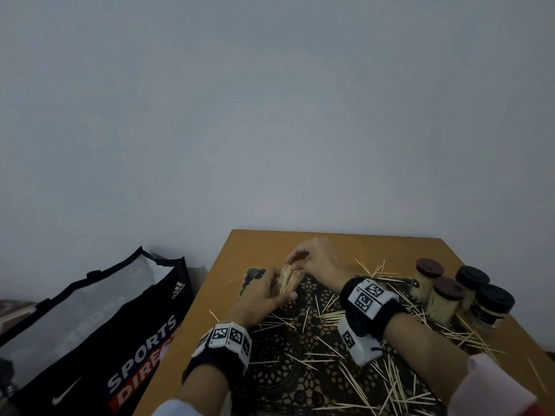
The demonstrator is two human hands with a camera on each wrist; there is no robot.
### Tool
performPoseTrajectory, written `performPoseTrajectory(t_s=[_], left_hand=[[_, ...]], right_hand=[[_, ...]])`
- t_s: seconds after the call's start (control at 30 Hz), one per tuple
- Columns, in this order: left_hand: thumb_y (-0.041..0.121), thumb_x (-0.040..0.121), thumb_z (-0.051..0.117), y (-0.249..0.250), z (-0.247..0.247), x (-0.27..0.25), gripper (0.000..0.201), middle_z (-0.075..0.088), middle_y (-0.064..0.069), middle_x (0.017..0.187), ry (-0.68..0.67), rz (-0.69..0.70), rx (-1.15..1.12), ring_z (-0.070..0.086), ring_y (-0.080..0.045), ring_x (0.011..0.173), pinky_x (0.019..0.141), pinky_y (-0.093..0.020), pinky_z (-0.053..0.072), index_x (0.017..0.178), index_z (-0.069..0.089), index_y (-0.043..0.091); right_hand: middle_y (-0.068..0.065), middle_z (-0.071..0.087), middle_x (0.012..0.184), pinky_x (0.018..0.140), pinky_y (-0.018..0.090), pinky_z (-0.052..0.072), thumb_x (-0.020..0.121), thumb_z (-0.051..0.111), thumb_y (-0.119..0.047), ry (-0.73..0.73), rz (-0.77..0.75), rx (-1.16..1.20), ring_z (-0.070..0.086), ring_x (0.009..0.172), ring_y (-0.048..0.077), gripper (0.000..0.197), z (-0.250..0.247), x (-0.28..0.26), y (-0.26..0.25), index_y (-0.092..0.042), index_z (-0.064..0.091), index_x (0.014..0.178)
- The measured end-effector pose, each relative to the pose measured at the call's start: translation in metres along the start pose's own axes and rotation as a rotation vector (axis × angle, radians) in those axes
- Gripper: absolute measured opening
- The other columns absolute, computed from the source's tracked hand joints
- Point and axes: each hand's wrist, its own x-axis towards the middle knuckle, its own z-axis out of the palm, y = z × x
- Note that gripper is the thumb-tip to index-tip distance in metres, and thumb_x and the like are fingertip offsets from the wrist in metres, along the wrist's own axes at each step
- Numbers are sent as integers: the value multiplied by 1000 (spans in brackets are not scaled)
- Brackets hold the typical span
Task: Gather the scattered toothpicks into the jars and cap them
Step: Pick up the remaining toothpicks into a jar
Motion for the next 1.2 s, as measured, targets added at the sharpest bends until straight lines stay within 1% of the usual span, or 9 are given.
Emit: performPoseTrajectory(t_s=[0.13,0.23,0.37,0.47,0.57,0.7,0.8,0.97,1.2], left_hand=[[54,84,66,-3,1,1,49,64,7,100,16,11,-12,59,-4,83,67,-21,39,119,47,25],[54,85,66,-5,2,2,45,62,9,96,39,-12,-20,56,-3,80,65,-21,37,115,45,27],[57,84,65,-7,2,3,48,58,8,99,60,-36,-26,54,-8,83,68,-25,38,116,43,28],[52,85,67,-3,0,3,54,59,6,104,75,-35,-12,57,-11,91,73,-26,42,123,46,21],[51,81,72,-5,0,3,69,58,1,123,76,-54,-1,56,-13,108,91,-30,48,135,41,22],[63,70,70,-13,-1,3,90,49,2,142,90,-61,0,49,-17,129,103,-44,46,143,23,42],[41,79,77,-10,-1,3,86,48,2,142,93,-37,109,45,-16,130,105,-41,43,148,27,31],[38,81,77,-9,-1,3,80,46,5,142,105,6,194,43,-14,131,106,-36,39,147,33,26],[43,78,77,-12,-1,4,75,51,6,135,110,80,219,45,-10,124,101,-31,42,142,40,30]], right_hand=[[-7,69,84,67,14,54,81,71,2,115,16,154,66,73,2,19,8,-2,4,-12,74,93],[-9,70,87,76,20,57,84,67,3,111,3,245,68,83,5,22,11,-3,8,-14,75,95],[-12,66,108,87,26,50,92,62,-20,116,-51,220,59,101,3,23,12,-9,11,-25,69,114],[-12,54,117,83,24,46,83,71,-40,-104,36,186,53,97,3,51,10,-8,16,-34,55,131],[-4,63,108,69,21,48,76,79,-26,-127,72,199,58,82,5,44,10,-6,21,-27,62,116],[-1,63,107,57,12,43,69,83,-9,-82,94,153,56,74,2,45,4,-6,24,-18,63,108],[-6,63,105,62,17,48,64,84,-1,-113,117,118,57,76,2,50,3,-6,26,-21,63,106],[-5,63,103,83,39,55,60,86,1,-140,159,157,60,83,10,52,1,-8,29,-26,61,97],[-1,65,106,77,46,58,58,88,-1,-183,144,257,70,83,26,51,0,-15,30,-25,65,96]])
